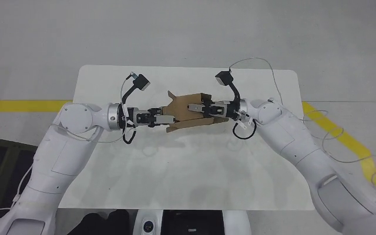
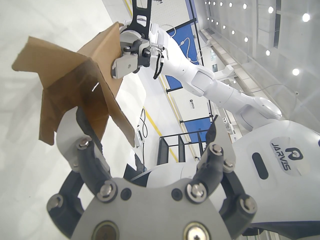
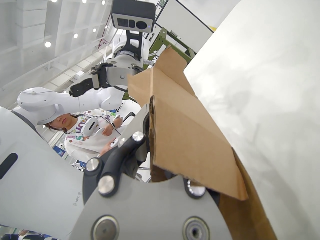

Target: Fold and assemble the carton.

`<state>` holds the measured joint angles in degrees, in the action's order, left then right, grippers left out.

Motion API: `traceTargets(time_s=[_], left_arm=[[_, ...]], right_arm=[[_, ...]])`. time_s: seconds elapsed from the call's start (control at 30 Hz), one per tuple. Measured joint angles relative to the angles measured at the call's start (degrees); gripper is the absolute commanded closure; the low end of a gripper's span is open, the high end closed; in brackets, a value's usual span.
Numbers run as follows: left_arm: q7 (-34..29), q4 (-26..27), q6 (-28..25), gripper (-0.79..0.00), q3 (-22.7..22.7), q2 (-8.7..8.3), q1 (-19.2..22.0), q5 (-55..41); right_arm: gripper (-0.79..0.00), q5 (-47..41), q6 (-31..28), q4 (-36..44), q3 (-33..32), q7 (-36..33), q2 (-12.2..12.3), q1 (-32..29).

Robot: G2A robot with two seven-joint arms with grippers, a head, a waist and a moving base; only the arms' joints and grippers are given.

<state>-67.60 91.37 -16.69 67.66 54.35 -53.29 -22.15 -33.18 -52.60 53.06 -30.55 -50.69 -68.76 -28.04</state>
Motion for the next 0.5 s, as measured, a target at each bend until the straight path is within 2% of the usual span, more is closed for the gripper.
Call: traceTargets(time_s=[0.5], left_arm=[[-1.86, 0.99, 2.24, -0.785, -1.08, 0.2, -0.8, -3.13]], right_arm=[[0.0, 4.64, -1.46, -2.19, -2.87, 5.62, -2.07, -0.01]])
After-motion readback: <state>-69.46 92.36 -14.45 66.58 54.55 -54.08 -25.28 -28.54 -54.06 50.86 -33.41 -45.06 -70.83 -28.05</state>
